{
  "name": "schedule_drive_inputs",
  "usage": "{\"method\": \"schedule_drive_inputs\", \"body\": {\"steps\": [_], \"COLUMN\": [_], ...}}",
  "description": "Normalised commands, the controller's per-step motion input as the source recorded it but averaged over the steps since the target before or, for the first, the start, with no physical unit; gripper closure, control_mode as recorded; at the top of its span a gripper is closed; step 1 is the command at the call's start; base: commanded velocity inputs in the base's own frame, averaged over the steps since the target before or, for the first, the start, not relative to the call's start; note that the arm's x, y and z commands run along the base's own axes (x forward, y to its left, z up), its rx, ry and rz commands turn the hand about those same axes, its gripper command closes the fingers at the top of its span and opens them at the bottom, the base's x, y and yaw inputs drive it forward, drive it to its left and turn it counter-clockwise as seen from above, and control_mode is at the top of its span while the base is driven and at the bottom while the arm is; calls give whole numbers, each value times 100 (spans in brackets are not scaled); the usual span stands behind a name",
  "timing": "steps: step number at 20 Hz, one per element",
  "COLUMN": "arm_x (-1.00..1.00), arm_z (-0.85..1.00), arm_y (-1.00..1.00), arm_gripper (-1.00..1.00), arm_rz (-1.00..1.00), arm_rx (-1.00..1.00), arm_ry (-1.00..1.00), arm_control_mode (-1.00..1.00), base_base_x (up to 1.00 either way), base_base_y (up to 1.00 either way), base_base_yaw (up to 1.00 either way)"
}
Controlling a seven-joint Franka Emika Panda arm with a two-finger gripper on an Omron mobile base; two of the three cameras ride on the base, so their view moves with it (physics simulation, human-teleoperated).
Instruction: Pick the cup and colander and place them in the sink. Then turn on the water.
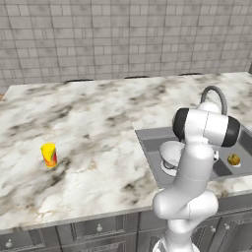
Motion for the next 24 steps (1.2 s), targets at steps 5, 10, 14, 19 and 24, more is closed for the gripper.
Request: {"method": "schedule_drive_inputs", "body": {"steps": [5,10,14,19,24], "arm_x": [0,0,-1,-2,-1], "arm_z": [0,7,34,62,80], "arm_y": [0,0,2,14,13], "arm_gripper": [-100,-100,-100,-100,-100], "arm_rz": [0,0,0,0,0], "arm_rx": [0,0,-2,-4,-2], "arm_ry": [0,1,14,18,12], "arm_control_mode": [-100,-100,-100,-100,-100], "base_base_x": [0,0,0,0,0], "base_base_y": [0,0,0,0,0], "base_base_yaw": [0,0,0,0,0]}}
